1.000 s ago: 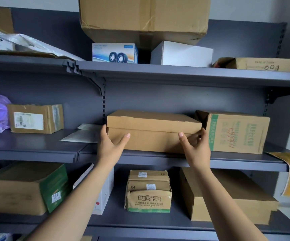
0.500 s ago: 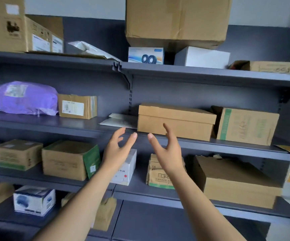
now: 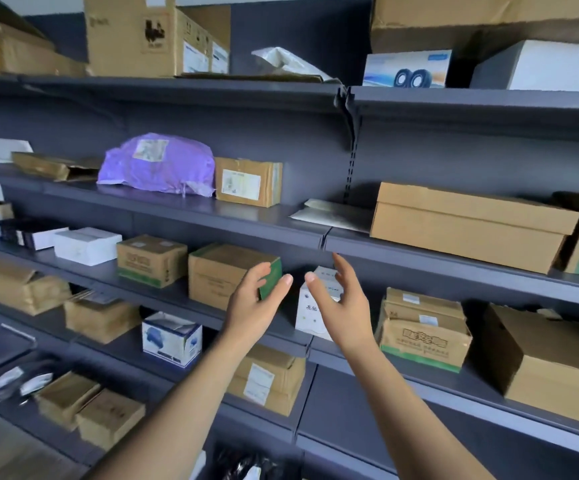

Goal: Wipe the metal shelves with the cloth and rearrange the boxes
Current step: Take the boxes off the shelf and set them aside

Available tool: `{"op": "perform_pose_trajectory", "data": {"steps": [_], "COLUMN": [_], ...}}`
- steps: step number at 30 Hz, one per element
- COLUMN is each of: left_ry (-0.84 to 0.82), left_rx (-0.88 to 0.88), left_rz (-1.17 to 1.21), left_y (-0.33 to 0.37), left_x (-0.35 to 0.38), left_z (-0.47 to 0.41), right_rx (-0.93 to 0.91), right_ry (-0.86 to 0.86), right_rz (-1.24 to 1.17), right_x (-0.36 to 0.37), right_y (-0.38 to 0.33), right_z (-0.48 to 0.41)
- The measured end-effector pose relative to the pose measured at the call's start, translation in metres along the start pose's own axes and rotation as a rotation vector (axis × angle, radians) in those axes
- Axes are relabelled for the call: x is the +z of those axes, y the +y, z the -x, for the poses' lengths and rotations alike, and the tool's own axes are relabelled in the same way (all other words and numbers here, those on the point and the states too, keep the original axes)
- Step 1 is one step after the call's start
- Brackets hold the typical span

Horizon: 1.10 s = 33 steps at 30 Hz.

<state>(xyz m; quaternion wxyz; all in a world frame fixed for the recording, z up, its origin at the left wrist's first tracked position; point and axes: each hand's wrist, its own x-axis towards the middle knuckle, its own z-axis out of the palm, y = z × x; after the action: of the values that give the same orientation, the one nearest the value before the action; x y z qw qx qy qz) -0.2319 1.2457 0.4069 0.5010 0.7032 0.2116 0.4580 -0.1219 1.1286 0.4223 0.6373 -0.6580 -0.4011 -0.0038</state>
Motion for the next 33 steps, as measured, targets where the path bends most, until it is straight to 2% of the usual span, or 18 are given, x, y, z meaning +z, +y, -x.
{"op": "perform_pose_trajectory", "data": {"steps": [15,24,33], "left_ry": [-0.151,-0.202,-0.26], "left_rx": [-0.1,-0.253,-0.356], "left_rz": [0.02,0.007,-0.003], "left_y": [-0.135,-0.226,-0.267], "left_x": [-0.018,-0.029,-0.056], "left_z": [-0.094,-0.103,-0.092], "right_rx": [0.151,0.324,0.483], "right_ry": [0.013,0.016,0.016], "right_rz": [-0.143,-0.131,-0.128], "right_x": [0.115,0.167,0.199], "right_y": [0.115,0.187,0.203], "right_z": [-0.053,-0.04,-0.01]}}
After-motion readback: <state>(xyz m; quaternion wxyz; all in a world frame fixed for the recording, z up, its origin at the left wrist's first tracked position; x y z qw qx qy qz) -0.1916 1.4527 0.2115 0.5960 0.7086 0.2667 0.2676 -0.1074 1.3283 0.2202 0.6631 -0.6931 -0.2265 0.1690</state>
